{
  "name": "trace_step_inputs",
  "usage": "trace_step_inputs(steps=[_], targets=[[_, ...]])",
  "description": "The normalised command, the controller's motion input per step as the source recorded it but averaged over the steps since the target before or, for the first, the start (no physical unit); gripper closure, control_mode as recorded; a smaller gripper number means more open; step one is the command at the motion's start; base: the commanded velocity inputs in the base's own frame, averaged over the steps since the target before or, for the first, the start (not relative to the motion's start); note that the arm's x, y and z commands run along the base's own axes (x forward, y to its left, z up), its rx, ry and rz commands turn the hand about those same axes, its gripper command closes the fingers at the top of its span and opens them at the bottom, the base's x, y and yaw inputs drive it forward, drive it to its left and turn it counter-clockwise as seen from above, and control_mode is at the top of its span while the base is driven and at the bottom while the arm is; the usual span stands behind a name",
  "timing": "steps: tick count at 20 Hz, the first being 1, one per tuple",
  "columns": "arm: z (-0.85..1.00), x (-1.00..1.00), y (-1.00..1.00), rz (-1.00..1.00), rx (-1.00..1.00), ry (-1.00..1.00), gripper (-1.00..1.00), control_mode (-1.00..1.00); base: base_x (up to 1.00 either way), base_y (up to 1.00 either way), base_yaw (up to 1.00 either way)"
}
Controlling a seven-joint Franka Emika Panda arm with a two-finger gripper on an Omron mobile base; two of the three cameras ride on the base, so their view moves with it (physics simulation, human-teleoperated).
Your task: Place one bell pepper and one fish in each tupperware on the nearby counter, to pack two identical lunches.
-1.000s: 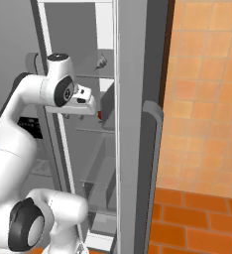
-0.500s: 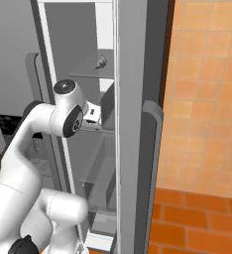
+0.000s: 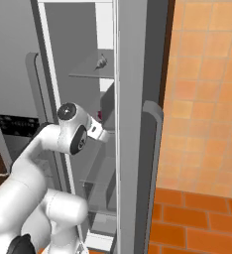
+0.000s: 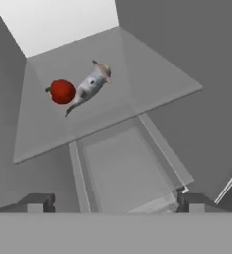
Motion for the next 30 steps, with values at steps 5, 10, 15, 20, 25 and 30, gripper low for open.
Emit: trace_step_inputs(steps=[5, 10, 15, 20, 25, 30], targets=[[0.0, 0.85, -0.14, -0.06, 0.23, 0.06, -1.0, -1.0, 0.0, 0.0, 0.0], [0.0, 0.95, 0.0, -0.01, 0.06, 0.17, -1.0, -1.0, 0.0, 0.0, 0.0], [-0.01, 0.65, -0.04, 0.0, 0.01, 0.05, -1.0, -1.0, 0.0, 0.0, 0.0], [-0.21, 0.53, -0.03, 0.04, 0.01, 0.02, -1.0, -1.0, 0.0, 0.0, 0.0], [-0.25, 0.55, -0.11, 0.01, 0.02, 0.0, -1.0, -1.0, 0.0, 0.0, 0.0], [-0.25, 0.62, -0.14, 0.01, 0.03, 0.04, -1.0, -1.0, 0.0, 0.0, 0.0]])
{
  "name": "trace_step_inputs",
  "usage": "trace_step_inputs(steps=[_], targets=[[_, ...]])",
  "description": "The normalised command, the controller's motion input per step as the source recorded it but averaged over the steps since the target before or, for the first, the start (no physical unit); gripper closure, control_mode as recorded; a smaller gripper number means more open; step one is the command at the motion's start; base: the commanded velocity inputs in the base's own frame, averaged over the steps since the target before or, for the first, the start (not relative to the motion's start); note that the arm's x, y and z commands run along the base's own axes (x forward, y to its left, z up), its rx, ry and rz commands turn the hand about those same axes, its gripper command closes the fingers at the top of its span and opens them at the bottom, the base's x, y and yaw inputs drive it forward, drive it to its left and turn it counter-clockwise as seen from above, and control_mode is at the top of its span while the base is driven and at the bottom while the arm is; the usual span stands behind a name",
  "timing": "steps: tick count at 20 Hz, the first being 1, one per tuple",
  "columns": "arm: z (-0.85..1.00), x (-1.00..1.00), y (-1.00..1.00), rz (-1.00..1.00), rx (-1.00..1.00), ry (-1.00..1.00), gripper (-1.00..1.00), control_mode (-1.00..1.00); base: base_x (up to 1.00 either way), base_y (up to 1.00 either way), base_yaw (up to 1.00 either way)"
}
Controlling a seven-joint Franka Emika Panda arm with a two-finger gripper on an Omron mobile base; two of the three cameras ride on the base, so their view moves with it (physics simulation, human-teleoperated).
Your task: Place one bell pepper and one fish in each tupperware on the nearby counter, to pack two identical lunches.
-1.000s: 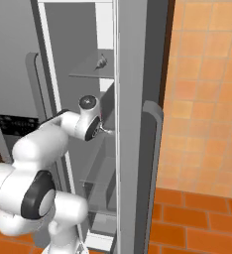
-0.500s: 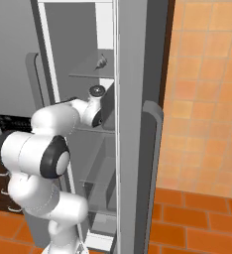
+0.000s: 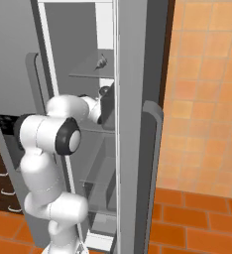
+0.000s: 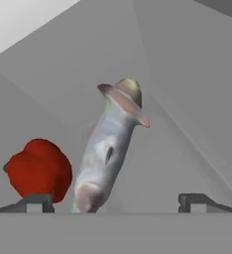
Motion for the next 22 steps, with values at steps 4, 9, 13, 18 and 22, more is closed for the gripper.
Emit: trace_step_inputs(steps=[4, 9, 13, 18, 22], targets=[[-0.28, 0.72, -0.04, 0.01, 0.02, 0.05, -1.0, -1.0, 0.0, 0.0, 0.0], [-0.29, 0.74, 0.0, 0.0, 0.01, 0.07, -1.0, -1.0, 0.0, 0.0, 0.0], [-0.54, 0.49, 0.0, 0.0, 0.0, 0.14, -1.0, -1.0, 0.0, 0.0, 0.0], [-0.98, -0.15, 0.36, 0.0, -0.03, 0.13, 1.0, -1.0, 0.0, 0.0, 0.0], [-0.55, -0.87, 0.08, -0.03, -0.01, -0.05, 1.0, -1.0, 0.0, 0.0, 0.0]])
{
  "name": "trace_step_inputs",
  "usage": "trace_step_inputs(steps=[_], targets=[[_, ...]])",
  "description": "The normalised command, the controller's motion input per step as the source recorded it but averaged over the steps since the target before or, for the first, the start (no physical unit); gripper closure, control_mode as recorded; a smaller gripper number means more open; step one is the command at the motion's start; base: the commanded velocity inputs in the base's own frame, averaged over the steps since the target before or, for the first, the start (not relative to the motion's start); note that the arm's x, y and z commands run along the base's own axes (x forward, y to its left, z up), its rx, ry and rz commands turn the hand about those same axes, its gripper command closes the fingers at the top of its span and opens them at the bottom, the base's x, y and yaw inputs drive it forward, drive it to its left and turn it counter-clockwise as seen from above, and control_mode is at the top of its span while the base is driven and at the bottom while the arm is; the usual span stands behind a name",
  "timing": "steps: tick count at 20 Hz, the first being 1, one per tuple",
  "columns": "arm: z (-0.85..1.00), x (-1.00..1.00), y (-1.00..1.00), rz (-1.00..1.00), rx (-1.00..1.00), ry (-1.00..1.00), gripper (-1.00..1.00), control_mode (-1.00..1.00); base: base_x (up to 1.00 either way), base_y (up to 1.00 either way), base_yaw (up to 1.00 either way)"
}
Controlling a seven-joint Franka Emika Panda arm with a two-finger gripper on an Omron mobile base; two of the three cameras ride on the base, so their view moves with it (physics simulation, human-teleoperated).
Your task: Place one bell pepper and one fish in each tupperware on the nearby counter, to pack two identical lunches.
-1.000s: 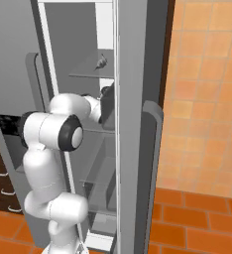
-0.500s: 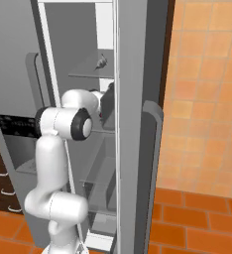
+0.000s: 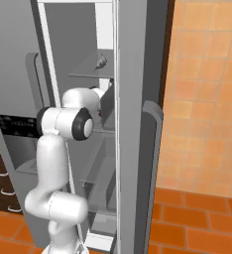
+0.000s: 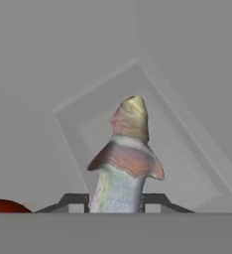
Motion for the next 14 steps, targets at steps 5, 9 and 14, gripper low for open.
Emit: trace_step_inputs(steps=[5, 9, 14], targets=[[-0.11, -1.0, 0.0, -0.03, 0.0, -0.08, 1.0, -1.0, 0.0, 0.0, 0.0], [0.02, -1.0, 0.0, 0.0, 0.0, -0.04, 1.0, -1.0, 0.0, 0.0, 0.0], [0.28, -1.0, 0.09, 0.13, 0.0, 0.0, 1.0, -1.0, 0.0, 0.0, 0.0]])
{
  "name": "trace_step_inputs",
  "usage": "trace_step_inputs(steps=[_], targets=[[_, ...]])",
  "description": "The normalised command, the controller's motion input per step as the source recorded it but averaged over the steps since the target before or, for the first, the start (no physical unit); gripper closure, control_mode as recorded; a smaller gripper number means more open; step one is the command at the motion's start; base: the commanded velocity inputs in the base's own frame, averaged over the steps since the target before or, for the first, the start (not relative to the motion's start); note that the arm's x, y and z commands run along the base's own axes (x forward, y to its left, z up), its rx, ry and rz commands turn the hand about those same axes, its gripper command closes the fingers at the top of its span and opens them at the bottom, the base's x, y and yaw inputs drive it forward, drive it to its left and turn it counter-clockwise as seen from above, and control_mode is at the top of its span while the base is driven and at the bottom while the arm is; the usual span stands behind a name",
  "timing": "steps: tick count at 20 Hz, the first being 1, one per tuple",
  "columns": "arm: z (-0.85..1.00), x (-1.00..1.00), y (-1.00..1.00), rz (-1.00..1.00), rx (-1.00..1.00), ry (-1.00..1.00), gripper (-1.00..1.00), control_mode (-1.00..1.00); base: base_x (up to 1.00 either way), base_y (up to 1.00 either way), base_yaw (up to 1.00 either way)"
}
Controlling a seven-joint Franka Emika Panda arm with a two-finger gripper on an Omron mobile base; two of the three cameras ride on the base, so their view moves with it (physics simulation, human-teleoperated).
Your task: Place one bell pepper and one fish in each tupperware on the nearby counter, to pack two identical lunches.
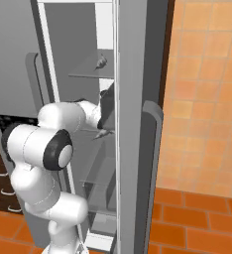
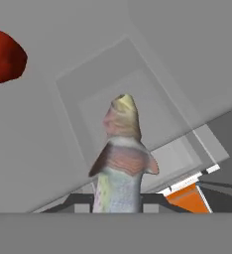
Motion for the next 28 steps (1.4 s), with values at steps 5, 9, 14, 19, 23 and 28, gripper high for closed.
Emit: trace_step_inputs(steps=[5, 9, 14, 19, 23, 28], targets=[[0.61, -0.93, 0.13, 0.23, 0.0, 0.0, 1.0, -1.0, 0.0, 0.0, 0.0], [0.66, -0.63, 0.15, 0.16, -0.05, 0.0, 1.0, -1.0, 0.0, 0.0, 0.0], [0.47, -0.82, 0.13, 0.13, -0.06, -0.01, 1.0, -1.0, 0.0, 0.0, 0.0], [0.0, -0.2, 0.03, 0.02, -0.01, 0.0, 1.0, 1.0, -0.8, 0.25, 0.07], [0.0, 0.0, 0.0, 0.0, 0.0, 0.0, 1.0, 1.0, -0.74, 0.9, 0.19], [0.0, 0.0, 0.0, 0.0, 0.0, 0.0, 1.0, 1.0, 0.03, 1.0, 0.27]])
